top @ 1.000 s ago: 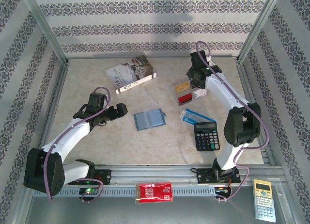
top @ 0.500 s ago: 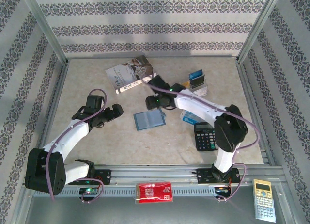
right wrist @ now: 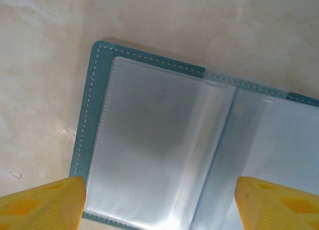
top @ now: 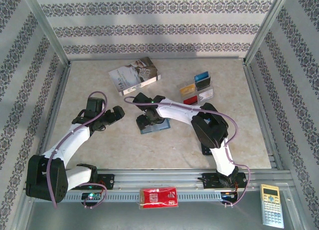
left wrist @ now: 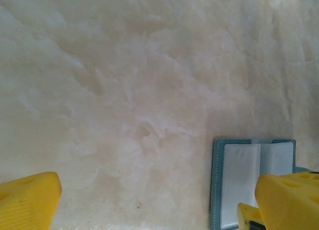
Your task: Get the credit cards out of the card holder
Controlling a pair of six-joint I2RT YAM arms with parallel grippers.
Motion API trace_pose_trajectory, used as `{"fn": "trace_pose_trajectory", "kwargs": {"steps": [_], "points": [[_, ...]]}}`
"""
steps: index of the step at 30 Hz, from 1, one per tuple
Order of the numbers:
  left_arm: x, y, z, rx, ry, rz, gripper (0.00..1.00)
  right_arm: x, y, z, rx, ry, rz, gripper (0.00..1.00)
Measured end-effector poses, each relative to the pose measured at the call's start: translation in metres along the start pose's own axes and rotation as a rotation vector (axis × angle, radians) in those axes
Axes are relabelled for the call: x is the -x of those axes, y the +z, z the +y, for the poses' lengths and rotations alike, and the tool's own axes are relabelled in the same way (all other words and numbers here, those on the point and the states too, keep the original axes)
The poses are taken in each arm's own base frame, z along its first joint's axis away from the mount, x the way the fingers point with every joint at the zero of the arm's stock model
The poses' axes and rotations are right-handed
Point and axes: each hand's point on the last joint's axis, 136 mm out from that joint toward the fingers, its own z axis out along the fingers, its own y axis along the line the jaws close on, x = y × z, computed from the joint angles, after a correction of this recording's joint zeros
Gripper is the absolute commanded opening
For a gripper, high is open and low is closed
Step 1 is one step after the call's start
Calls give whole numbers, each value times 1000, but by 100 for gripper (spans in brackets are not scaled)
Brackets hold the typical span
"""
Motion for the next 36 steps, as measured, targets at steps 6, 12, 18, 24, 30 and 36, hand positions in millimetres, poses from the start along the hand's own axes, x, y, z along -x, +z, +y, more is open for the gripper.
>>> {"fn": "trace_pose_trajectory", "kwargs": {"steps": [6, 12, 18, 24, 30, 36], "points": [[0, 0, 2, 3, -4, 0, 100, -5, 16, -2, -14, 0, 38, 81], [0, 0, 2, 3, -4, 1, 100, -5, 18, -3, -24, 6, 44, 75], [-1, 0, 1, 1, -4, 3, 100, -4, 20, -10, -28, 56, 44, 61], [-1, 0, 1, 0, -4, 4, 100, -3, 19, -23, -7, 128, 35, 44], [-2, 0, 0, -5, -4, 8, 100, -3, 18, -28, 2, 171, 27, 41], [0, -1, -1, -8, -4, 5, 100, 0, 10, -26, 18, 241, 1, 52]]}}
